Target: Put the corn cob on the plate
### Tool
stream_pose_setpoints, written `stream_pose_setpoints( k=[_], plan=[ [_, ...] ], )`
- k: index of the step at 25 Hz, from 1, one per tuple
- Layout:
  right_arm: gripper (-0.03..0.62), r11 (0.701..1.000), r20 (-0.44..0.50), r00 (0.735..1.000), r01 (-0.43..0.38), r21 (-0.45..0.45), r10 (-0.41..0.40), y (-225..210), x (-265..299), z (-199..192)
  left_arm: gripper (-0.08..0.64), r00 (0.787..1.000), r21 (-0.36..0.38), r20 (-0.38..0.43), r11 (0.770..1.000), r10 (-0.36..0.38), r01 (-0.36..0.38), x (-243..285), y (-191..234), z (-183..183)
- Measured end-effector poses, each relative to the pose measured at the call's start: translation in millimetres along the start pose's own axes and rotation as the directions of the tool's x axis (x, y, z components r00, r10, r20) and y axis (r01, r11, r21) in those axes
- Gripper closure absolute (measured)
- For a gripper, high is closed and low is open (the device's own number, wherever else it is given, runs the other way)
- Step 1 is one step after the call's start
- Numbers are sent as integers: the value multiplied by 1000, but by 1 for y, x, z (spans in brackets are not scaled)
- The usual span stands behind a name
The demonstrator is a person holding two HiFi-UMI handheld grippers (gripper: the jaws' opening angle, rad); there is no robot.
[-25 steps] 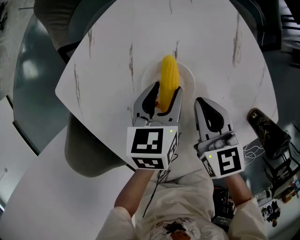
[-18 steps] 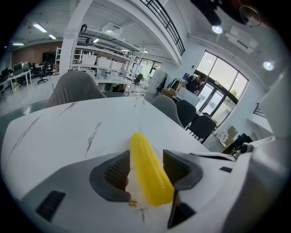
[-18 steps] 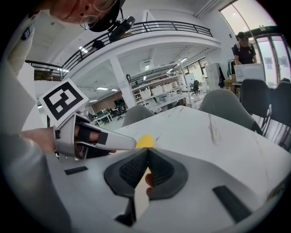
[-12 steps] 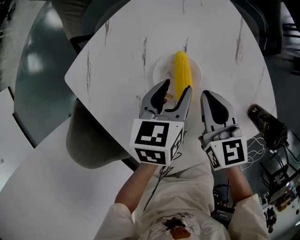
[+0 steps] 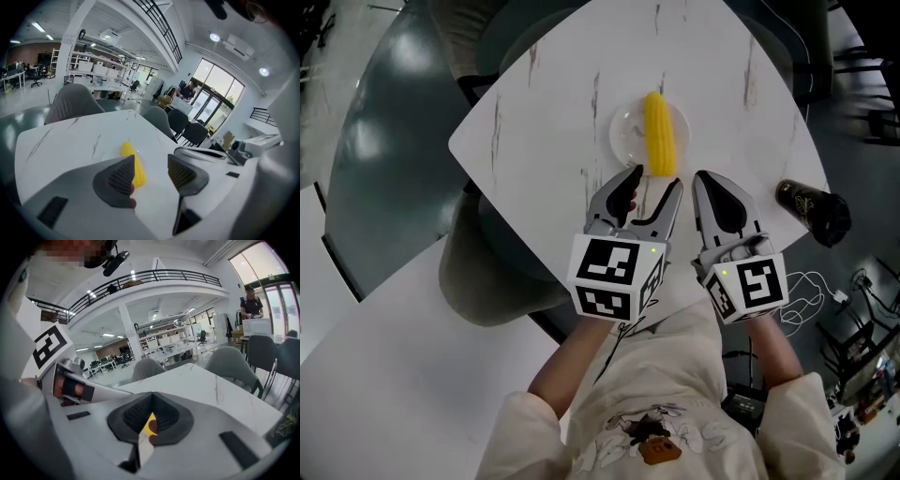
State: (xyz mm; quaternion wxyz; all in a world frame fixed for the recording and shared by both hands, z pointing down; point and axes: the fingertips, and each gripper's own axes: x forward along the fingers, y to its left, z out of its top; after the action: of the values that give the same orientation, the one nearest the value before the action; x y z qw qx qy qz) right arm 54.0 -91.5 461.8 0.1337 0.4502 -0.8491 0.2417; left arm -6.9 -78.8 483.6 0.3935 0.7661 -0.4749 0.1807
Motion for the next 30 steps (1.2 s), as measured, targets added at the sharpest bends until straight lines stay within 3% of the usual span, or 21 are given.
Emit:
stream_pose_setpoints(
  k=[8, 11, 17, 21, 26, 30],
  plan=[
    [591, 1000, 25, 999, -29, 9, 29, 28, -35, 27, 330, 998, -13, 49, 999, -47, 48, -54, -25, 0],
    [591, 1000, 43, 999, -24, 8, 24, 36, -47, 36, 407, 995, -13, 90, 999, -31, 33, -72, -26, 6],
    [591, 1000, 72, 997, 2, 13, -3, 56, -78, 50, 407, 989, 51, 142, 998, -50, 43, -113, -39, 18],
    [591, 998, 99, 994, 44, 43, -48, 68, -106, 46, 552, 981, 84, 195, 996, -17, 1, -144, -44, 21],
    [591, 999, 88, 995, 51, 3, -51, 89, -139, 43, 552, 982, 116, 186, 993, -18, -3, -186, -53, 4],
    [591, 998, 118, 991, 65, 22, -67, 105, -162, 45, 552, 983, 61, 183, 998, -30, 19, -217, -51, -20]
  ],
)
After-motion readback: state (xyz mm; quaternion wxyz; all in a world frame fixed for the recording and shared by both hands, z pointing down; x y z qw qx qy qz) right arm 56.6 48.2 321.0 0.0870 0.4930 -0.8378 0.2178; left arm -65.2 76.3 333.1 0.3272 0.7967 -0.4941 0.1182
